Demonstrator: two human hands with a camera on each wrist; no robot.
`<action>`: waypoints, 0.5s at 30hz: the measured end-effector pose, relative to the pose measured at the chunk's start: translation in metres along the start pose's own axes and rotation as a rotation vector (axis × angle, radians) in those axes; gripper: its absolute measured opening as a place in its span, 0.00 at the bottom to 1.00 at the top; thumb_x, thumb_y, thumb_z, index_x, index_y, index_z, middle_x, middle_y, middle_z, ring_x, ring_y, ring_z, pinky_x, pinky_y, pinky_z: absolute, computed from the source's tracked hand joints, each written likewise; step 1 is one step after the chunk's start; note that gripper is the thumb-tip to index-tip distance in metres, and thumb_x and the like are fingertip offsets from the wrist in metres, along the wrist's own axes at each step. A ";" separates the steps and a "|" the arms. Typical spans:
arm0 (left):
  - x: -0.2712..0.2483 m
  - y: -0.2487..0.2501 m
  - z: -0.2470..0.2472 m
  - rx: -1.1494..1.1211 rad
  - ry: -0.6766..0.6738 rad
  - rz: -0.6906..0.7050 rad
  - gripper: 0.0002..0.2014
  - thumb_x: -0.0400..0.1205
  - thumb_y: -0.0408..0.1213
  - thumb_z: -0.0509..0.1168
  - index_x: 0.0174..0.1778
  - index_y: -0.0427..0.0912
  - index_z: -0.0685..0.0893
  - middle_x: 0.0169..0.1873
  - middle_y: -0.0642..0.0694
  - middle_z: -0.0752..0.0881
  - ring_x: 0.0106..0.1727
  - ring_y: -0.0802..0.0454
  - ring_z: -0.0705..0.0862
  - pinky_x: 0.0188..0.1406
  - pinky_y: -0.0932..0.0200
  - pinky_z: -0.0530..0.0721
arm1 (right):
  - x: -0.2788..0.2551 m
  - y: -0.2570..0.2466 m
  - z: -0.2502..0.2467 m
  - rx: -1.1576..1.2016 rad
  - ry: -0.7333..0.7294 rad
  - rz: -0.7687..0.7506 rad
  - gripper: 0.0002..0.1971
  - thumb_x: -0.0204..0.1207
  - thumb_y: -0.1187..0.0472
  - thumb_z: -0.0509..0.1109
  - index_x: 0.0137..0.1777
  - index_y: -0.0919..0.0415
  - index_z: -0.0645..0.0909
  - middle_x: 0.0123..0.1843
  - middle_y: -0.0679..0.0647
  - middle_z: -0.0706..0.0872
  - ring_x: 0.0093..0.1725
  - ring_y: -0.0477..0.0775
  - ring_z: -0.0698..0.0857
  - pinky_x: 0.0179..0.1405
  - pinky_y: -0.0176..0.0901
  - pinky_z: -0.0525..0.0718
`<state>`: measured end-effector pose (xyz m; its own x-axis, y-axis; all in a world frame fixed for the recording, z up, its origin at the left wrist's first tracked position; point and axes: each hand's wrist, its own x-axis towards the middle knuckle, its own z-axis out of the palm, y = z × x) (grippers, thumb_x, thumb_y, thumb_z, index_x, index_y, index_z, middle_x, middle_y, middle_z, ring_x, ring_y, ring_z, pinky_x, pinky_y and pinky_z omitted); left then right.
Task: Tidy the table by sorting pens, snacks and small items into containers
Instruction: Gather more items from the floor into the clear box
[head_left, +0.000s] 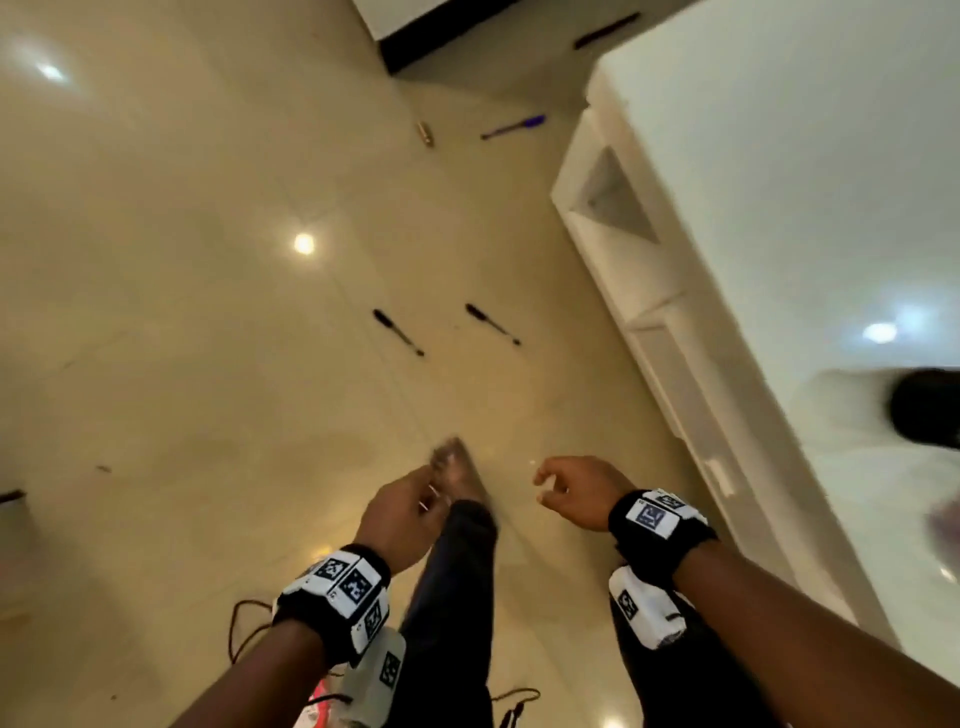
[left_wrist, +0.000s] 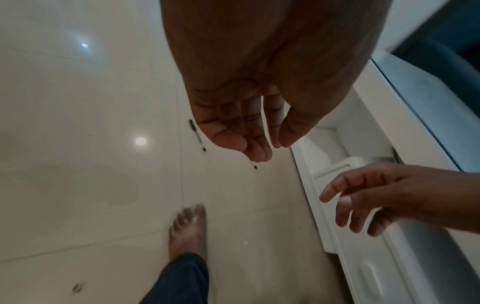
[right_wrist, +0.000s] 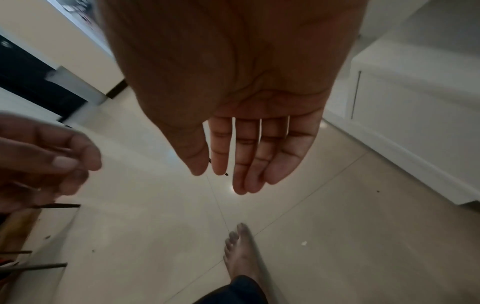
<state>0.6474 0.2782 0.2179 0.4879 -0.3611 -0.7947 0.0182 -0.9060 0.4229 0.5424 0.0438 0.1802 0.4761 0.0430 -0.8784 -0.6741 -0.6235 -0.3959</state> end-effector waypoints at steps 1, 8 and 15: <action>0.012 -0.014 -0.015 -0.025 0.017 -0.026 0.03 0.80 0.40 0.65 0.47 0.51 0.83 0.34 0.54 0.84 0.35 0.51 0.82 0.38 0.57 0.79 | 0.024 -0.013 0.001 0.012 -0.010 0.019 0.12 0.76 0.49 0.71 0.59 0.45 0.83 0.45 0.44 0.83 0.51 0.52 0.85 0.47 0.38 0.74; 0.160 -0.072 -0.057 -0.170 0.129 -0.116 0.04 0.82 0.44 0.65 0.50 0.52 0.82 0.41 0.47 0.88 0.42 0.47 0.87 0.45 0.50 0.86 | 0.186 -0.039 -0.037 0.086 0.191 0.162 0.03 0.70 0.48 0.70 0.42 0.40 0.82 0.46 0.48 0.90 0.51 0.57 0.88 0.56 0.47 0.84; 0.340 -0.107 -0.034 -0.253 0.274 -0.260 0.31 0.80 0.43 0.68 0.76 0.44 0.61 0.52 0.37 0.86 0.53 0.35 0.85 0.48 0.50 0.80 | 0.356 -0.013 -0.072 -0.060 0.406 0.172 0.21 0.75 0.49 0.71 0.66 0.50 0.77 0.60 0.56 0.86 0.59 0.60 0.85 0.56 0.45 0.81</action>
<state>0.8411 0.2601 -0.0829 0.6513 -0.0264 -0.7583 0.3666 -0.8641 0.3449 0.7611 0.0106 -0.1081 0.5511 -0.3679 -0.7489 -0.7345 -0.6398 -0.2262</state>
